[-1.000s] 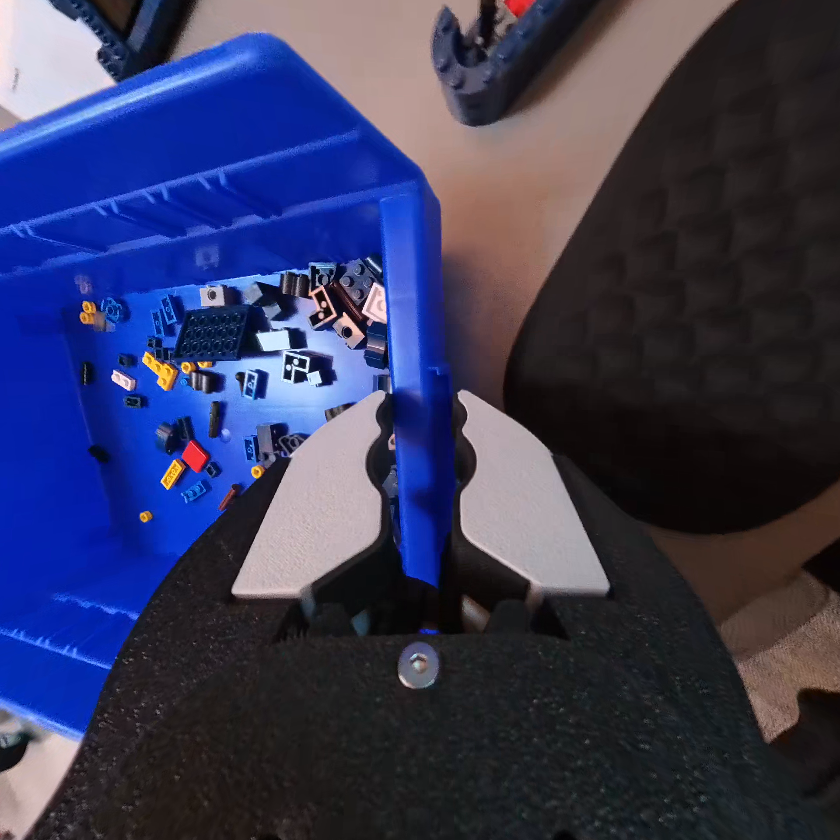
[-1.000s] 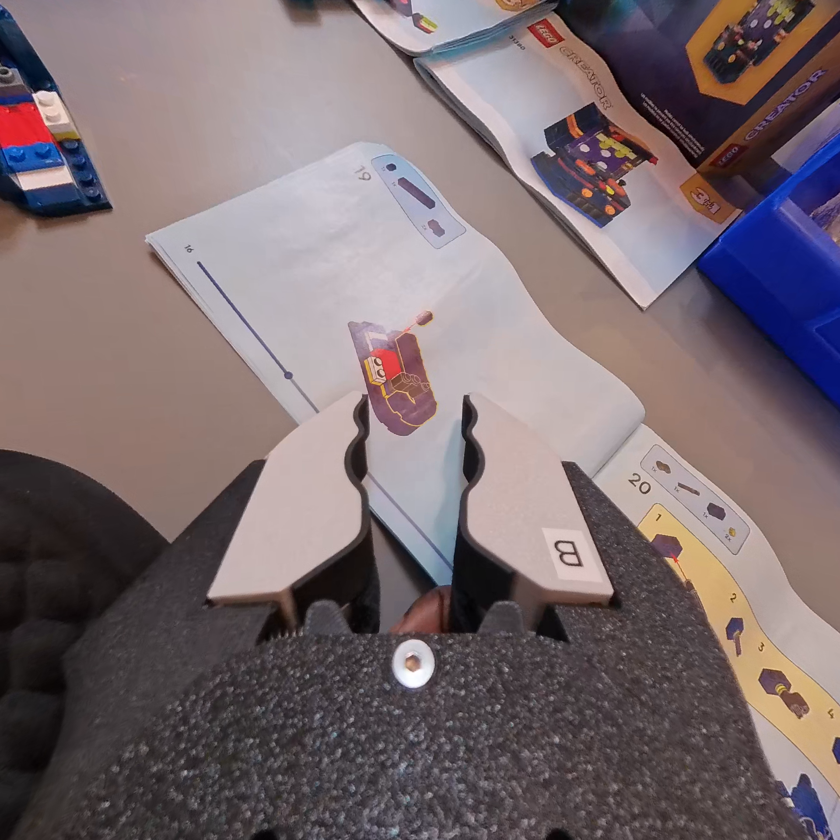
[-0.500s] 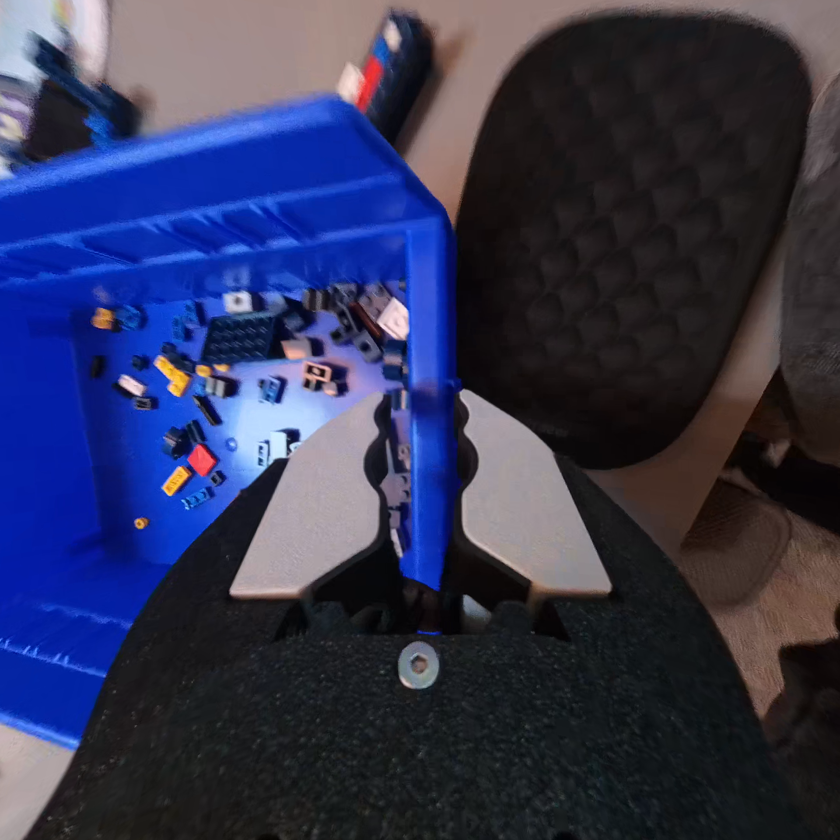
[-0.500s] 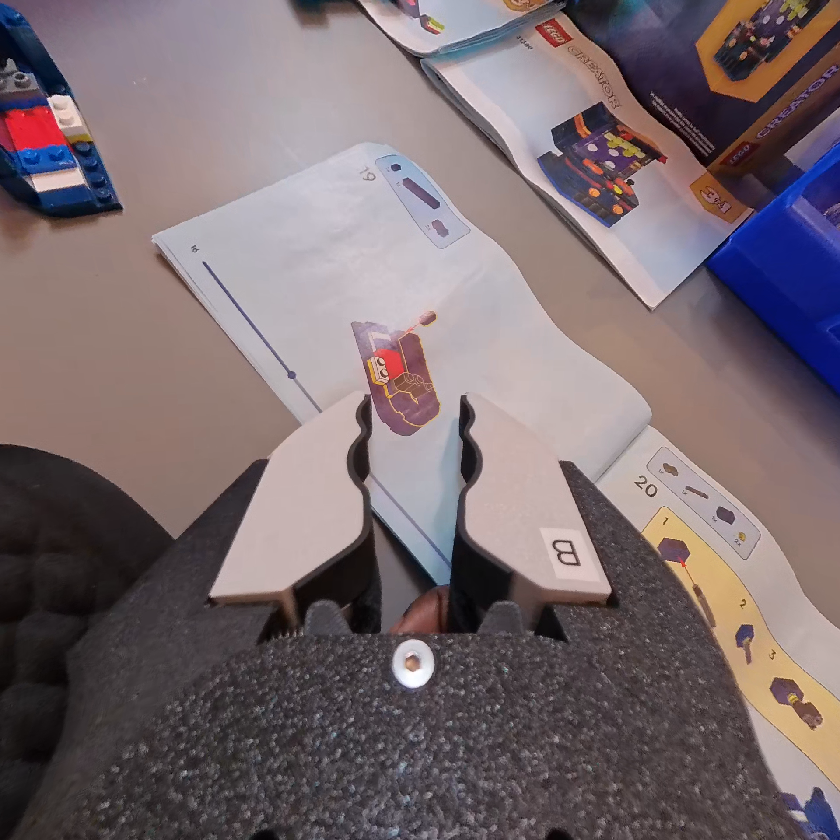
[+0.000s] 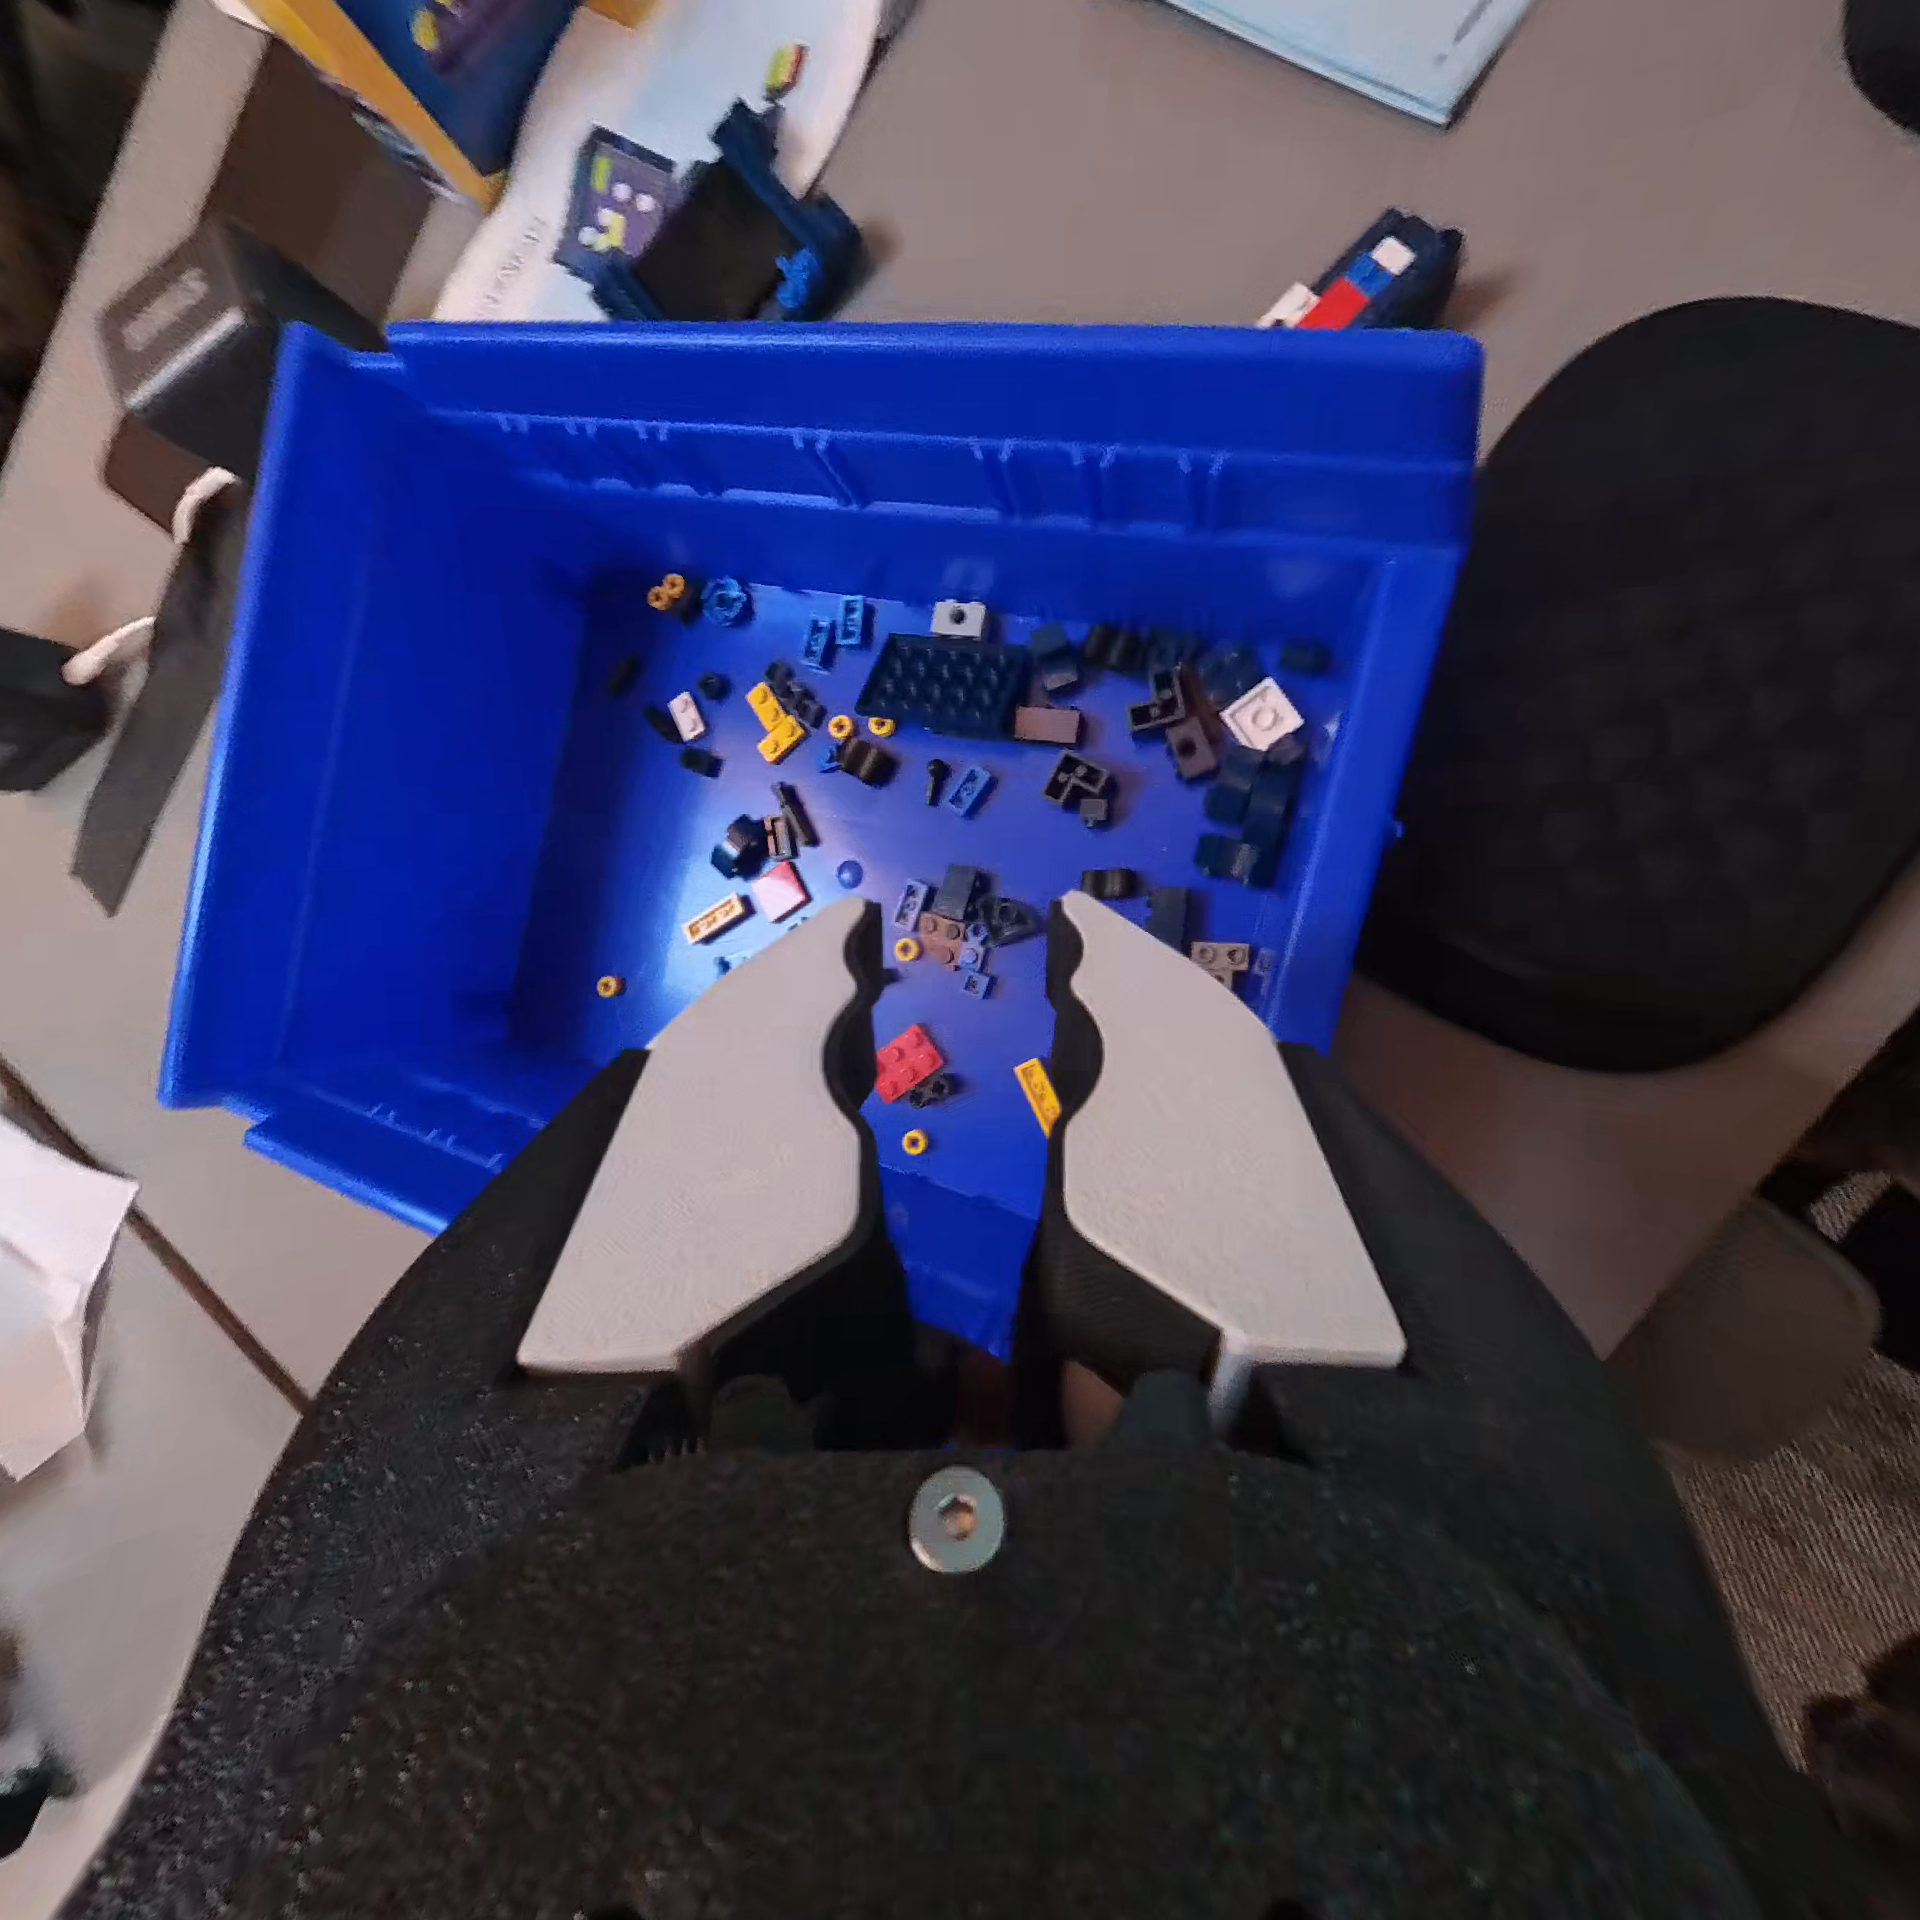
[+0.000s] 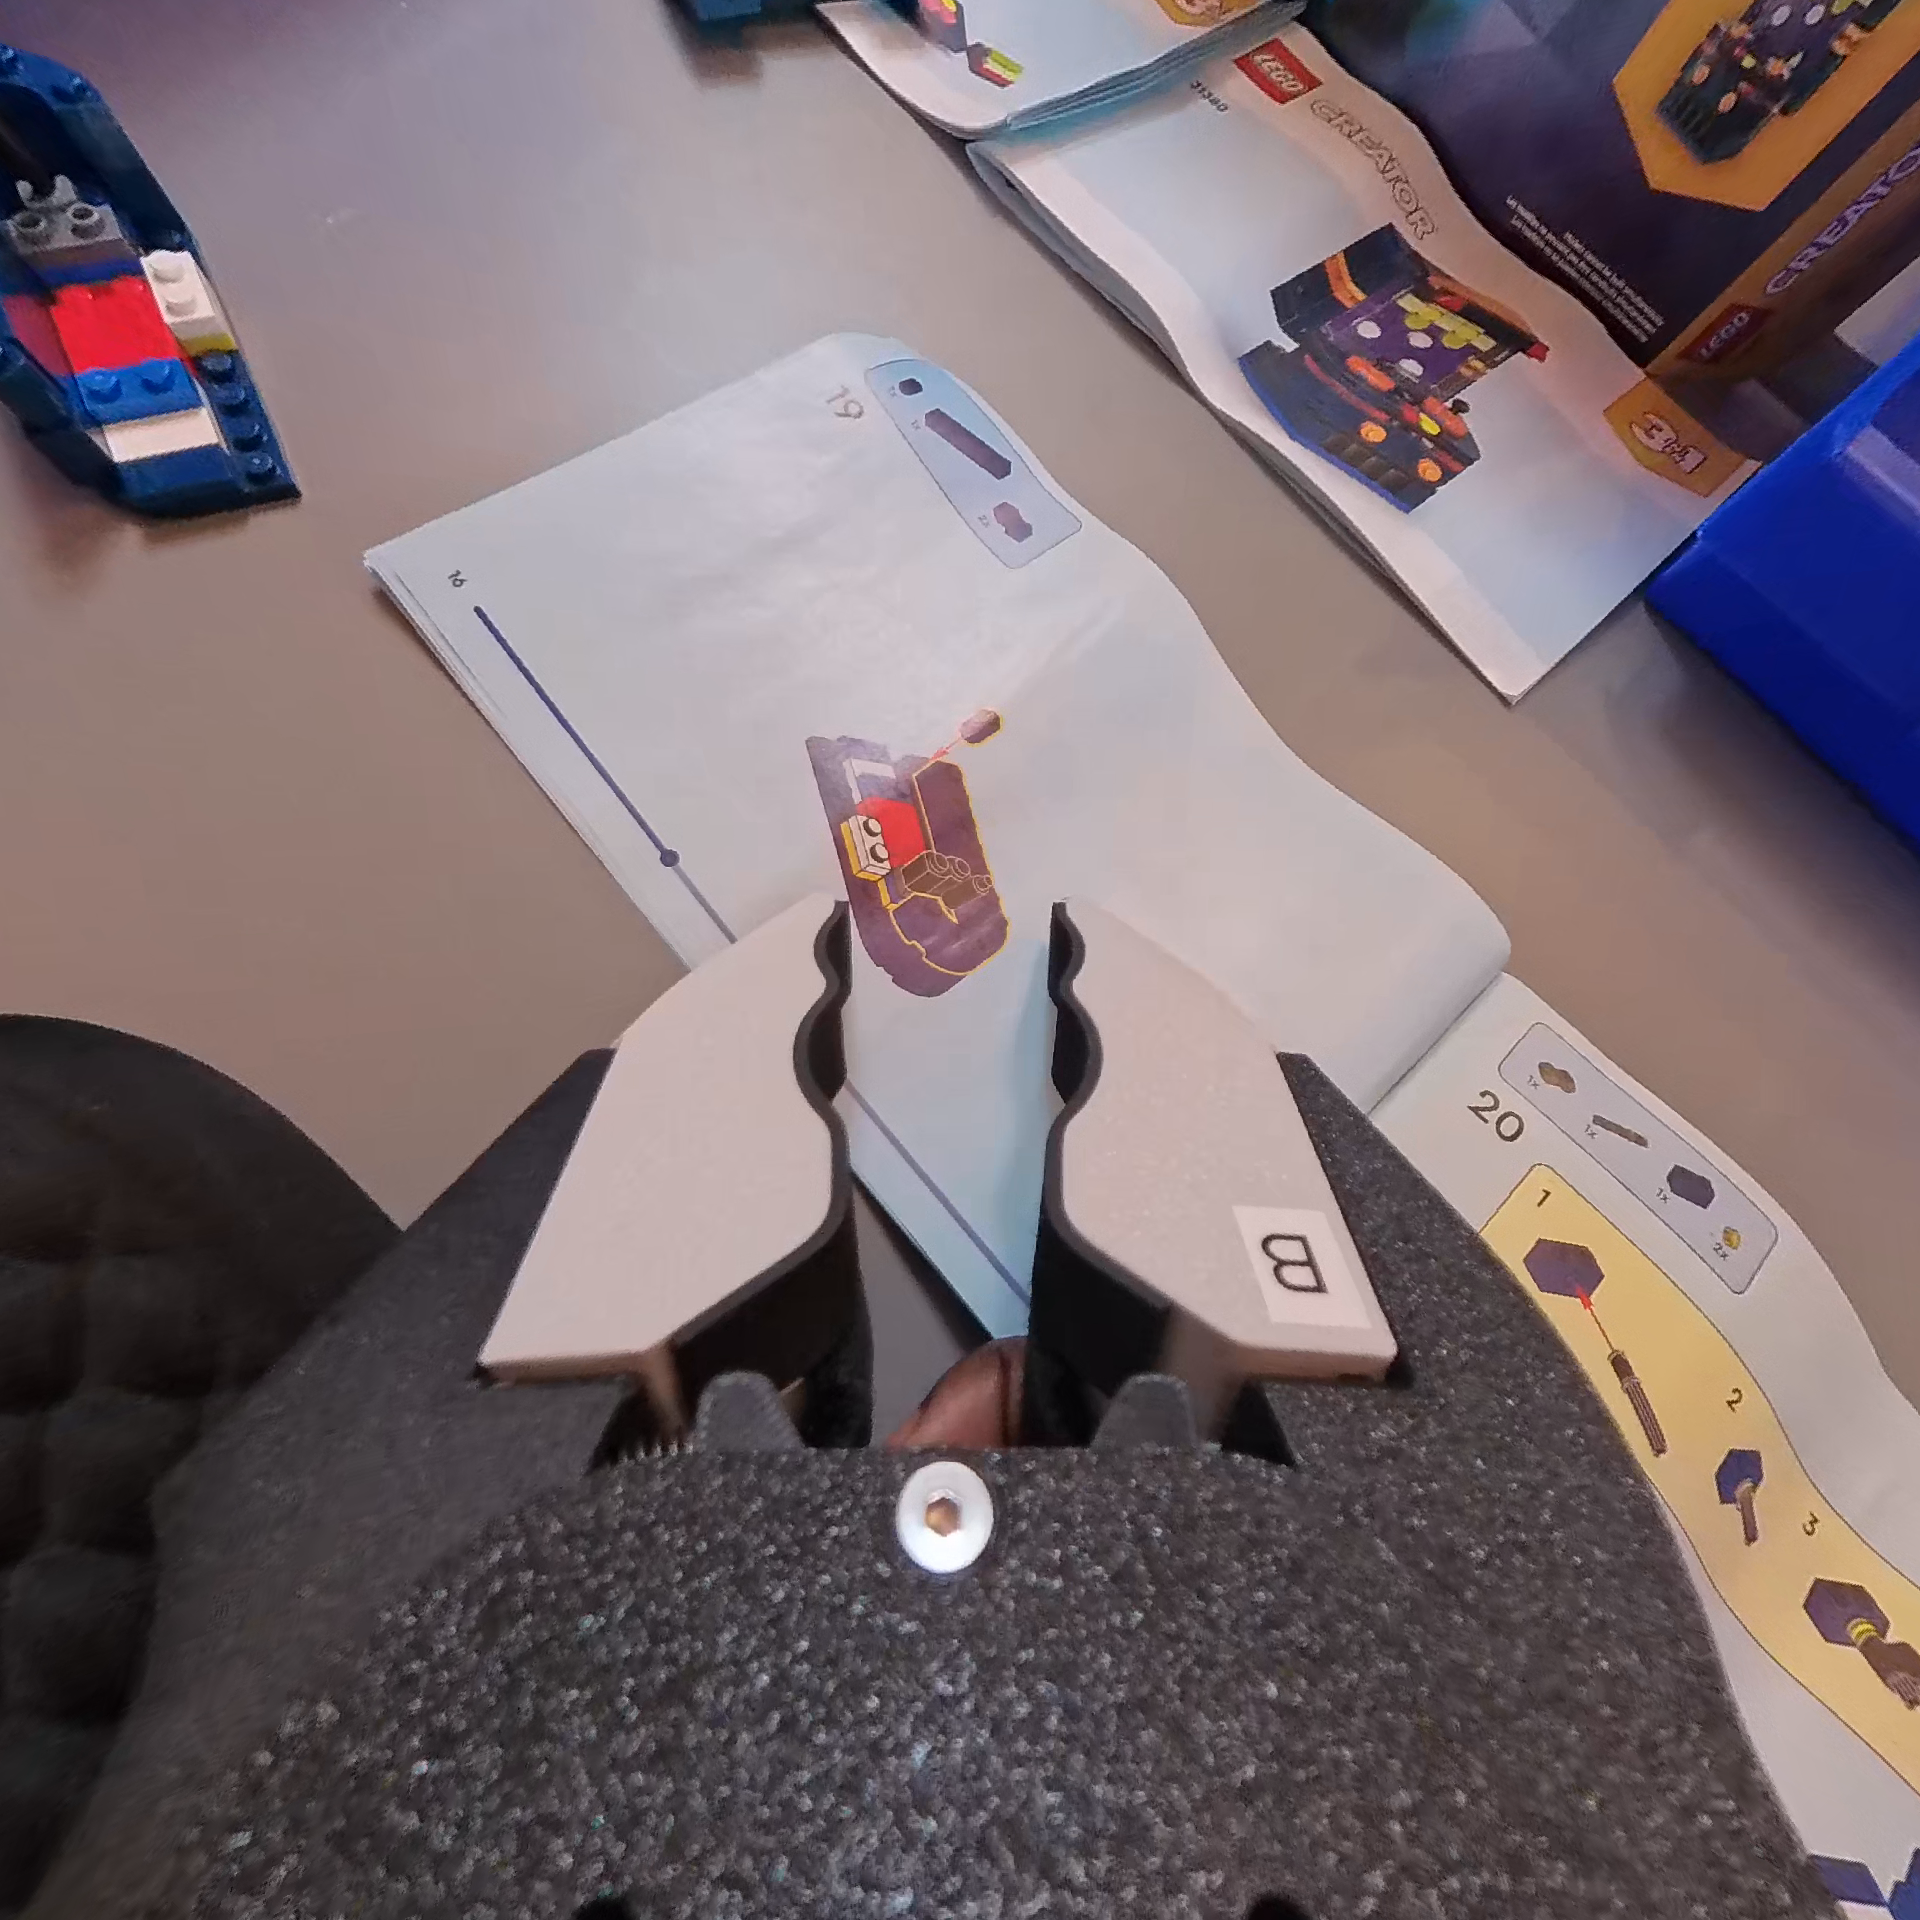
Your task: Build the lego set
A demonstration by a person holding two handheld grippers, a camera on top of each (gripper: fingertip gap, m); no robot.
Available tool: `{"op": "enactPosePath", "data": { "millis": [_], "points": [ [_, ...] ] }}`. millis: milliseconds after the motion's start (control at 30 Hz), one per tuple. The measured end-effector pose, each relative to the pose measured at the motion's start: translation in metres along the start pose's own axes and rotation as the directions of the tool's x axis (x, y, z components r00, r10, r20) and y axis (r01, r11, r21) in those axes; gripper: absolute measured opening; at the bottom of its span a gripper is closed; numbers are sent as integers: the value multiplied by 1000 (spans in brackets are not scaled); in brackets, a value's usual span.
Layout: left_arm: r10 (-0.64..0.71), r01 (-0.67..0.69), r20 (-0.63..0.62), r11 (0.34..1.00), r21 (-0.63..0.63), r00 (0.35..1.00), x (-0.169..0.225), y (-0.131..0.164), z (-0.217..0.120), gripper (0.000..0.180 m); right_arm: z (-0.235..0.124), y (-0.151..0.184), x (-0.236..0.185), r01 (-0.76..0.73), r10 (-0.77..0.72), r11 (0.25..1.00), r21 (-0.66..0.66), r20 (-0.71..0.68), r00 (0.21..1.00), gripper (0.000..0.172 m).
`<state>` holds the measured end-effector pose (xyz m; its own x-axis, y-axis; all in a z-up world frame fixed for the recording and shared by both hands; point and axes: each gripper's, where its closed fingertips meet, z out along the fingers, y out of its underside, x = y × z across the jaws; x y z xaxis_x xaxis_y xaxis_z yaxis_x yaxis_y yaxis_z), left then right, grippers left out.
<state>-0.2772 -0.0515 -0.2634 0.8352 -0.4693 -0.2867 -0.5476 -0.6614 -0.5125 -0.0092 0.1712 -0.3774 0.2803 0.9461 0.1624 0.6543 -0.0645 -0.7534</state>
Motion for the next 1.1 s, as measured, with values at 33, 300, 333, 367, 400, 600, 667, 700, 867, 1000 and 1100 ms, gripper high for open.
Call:
{"op": "enactPosePath", "data": {
  "millis": [33, 300, 333, 367, 400, 600, 667, 700, 867, 1000, 1100],
  "points": [
    [7, -7, -25, 1000, -8, 1000, 3, 0, 2, 29, 0, 0, 0, 1, -1, 1000, 0, 0, 1000, 36],
    [-73, 70, -22, 990, -120, 997, 7, 8, 23, 37, 0, 0, 0, 7, -7, 1000, 3, 4, 1000, 36],
    [-76, 68, -38, 981, -181, 996, 14, 13, 32, 35, 0, 0, 0, 10, -10, 1000, 4, 3, 1000, 36],
    [-69, 54, -57, 972, -230, 996, 22, 17, 41, 33, 0, -1, 0, 14, -14, 1000, 4, 1, 1000, 35],
    [-55, 32, -76, 963, -268, 996, 28, 20, 49, 29, 0, -1, 0, 17, -17, 1000, 4, 0, 1000, 35],
    [-99, 65, -98, 949, -308, 990, 31, 28, 73, 19, -1, -1, -1, 42, -42, 999, 2, -9, 999, 35],
    [-129, 83, -130, 946, -312, 983, 34, 32, 76, 20, -1, -1, -1, 49, -49, 999, 2, -11, 999, 35],
    [-144, 90, -150, 944, -317, 978, 36, 35, 79, 23, -1, -1, -1, 51, -51, 999, 2, -10, 999, 35],
    [-193, 111, -196, 924, -366, 961, 44, 46, 86, 17, -1, -1, -2, 52, -52, 999, 2, -8, 999, 34],
    [-202, 121, -199, 927, -356, 959, 43, 47, 86, 16, -1, -1, -2, 70, -70, 998, 1, -14, 997, 33],
    [-195, 139, -155, 940, -313, 968, 37, 40, 84, 16, -2, -2, -3, 98, -98, 995, 1, -26, 995, 33]
  ]
}}
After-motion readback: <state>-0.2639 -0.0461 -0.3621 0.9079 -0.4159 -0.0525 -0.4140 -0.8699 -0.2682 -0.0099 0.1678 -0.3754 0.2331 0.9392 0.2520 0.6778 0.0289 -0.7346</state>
